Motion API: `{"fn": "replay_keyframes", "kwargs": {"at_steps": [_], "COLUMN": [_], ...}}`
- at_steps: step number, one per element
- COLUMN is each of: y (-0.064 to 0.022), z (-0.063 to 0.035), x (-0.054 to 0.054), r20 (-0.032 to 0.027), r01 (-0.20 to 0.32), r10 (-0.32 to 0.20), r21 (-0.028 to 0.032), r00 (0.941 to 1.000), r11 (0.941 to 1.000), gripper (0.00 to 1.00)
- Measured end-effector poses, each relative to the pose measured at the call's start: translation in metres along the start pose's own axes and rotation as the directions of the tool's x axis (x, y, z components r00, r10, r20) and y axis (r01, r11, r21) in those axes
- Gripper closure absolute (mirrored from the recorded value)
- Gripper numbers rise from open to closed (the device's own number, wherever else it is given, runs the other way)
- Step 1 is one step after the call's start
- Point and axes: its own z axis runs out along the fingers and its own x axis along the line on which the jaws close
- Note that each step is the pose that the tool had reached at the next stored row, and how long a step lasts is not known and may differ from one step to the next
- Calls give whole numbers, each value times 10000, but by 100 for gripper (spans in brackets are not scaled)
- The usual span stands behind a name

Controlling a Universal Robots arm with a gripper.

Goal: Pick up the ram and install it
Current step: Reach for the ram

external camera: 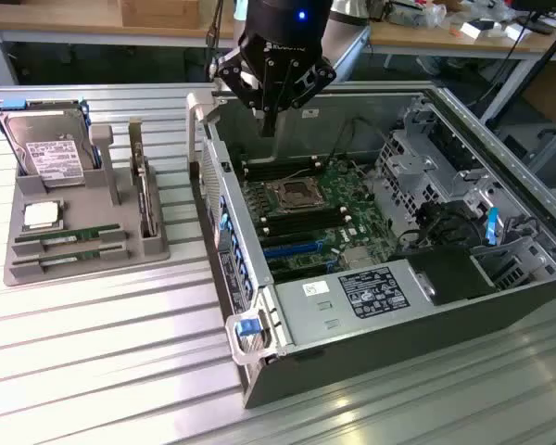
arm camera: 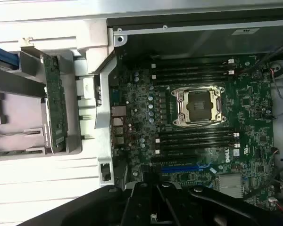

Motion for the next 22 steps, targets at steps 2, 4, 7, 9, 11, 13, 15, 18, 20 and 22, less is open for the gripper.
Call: {"fn": "replay_keyframes", "kwargs": {"at_steps": [2,4,7,9,11,13,15,18,20,22], "y": [-12,-16,-22,-23,-25,-27,-30,-34,-36,-39], "z": [-5,-6,-8,-9,-9,-10,-11,-12,-14,-14], "x": [164,217,295,314,331,354,394,448,483,521], "r20": [0,0,0,0,0,0,0,1,0,0], "r01": [0,1,0,0,0,0,0,0,0,0], "r10": [0,-1,0,0,0,0,0,0,0,0], "r21": [-1,0,0,-1,-1,0,-1,-1,0,-1], "r00": [10000,10000,10000,10000,10000,10000,10000,10000,10000,10000], "r11": [10000,10000,10000,10000,10000,10000,10000,10000,10000,10000], "gripper": [89,89,89,89,89,89,89,89,89,89]}}
